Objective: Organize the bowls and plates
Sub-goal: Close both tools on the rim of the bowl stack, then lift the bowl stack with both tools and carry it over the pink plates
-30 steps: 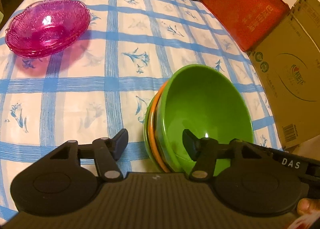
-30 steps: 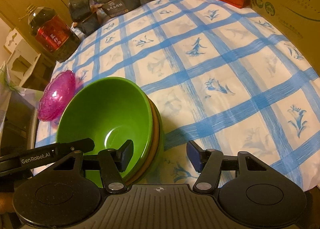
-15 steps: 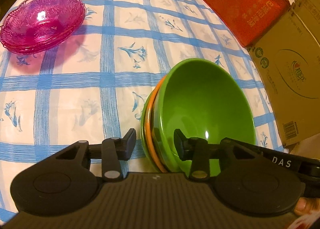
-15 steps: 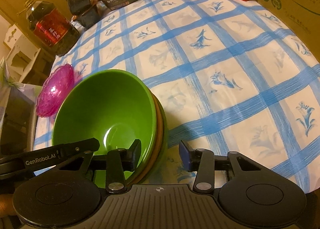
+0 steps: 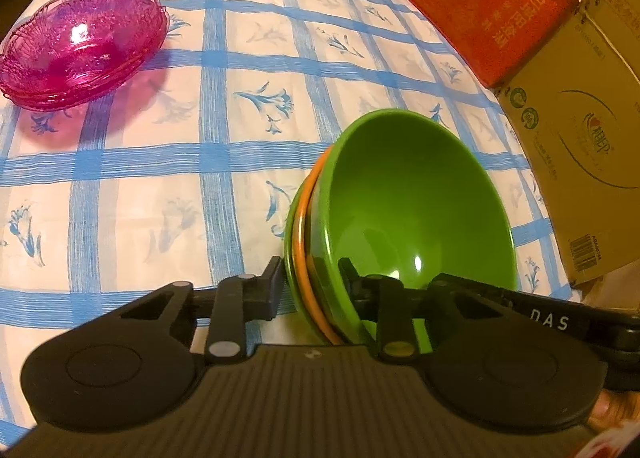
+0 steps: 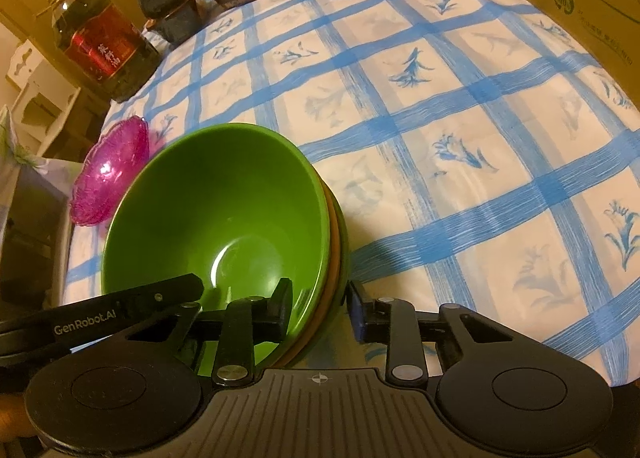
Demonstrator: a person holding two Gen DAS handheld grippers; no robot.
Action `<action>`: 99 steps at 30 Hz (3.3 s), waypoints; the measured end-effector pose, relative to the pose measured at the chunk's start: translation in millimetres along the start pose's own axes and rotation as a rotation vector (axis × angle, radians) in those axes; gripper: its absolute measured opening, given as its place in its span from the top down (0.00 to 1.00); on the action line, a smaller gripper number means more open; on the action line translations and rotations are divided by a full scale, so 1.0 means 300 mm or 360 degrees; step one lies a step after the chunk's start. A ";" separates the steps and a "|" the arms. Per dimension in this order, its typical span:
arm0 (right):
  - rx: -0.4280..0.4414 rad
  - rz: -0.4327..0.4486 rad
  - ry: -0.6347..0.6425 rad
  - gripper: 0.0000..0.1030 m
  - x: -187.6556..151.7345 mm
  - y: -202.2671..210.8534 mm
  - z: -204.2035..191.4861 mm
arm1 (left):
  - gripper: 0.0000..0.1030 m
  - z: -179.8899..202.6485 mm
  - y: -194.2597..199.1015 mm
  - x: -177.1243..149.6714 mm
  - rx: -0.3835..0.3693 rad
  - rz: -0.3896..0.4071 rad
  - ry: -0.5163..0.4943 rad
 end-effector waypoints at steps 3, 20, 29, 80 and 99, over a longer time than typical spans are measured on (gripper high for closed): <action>-0.0007 0.0001 0.0005 0.71 0.000 -0.001 -0.001 | 0.77 0.005 -0.002 -0.002 0.0022 0.0006 -0.0018; -0.0009 0.0020 -0.0003 0.73 -0.006 0.010 0.001 | 0.78 0.010 0.007 -0.012 0.0051 0.0010 -0.0047; -0.0022 0.0048 0.0029 0.73 -0.016 0.046 -0.029 | 0.78 -0.004 0.041 -0.024 0.0011 0.0003 -0.0005; 0.0147 -0.0006 0.0477 0.73 0.054 -0.071 -0.694 | 0.79 -0.487 0.445 0.097 0.0222 0.0236 0.0276; 0.0193 -0.0016 0.0490 0.73 0.408 -0.219 -0.852 | 0.78 -0.596 0.401 0.474 0.0257 0.0268 0.0284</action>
Point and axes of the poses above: each gripper's, at about its wrist camera, not at the fingertips, and y roughly against the way its jaws point, z to its right, x to its top, the point moved 5 cm from there along -y, roughly the way its jaws point, and after that the axes turned 3 degrees about -z, right-handed, at the moved point
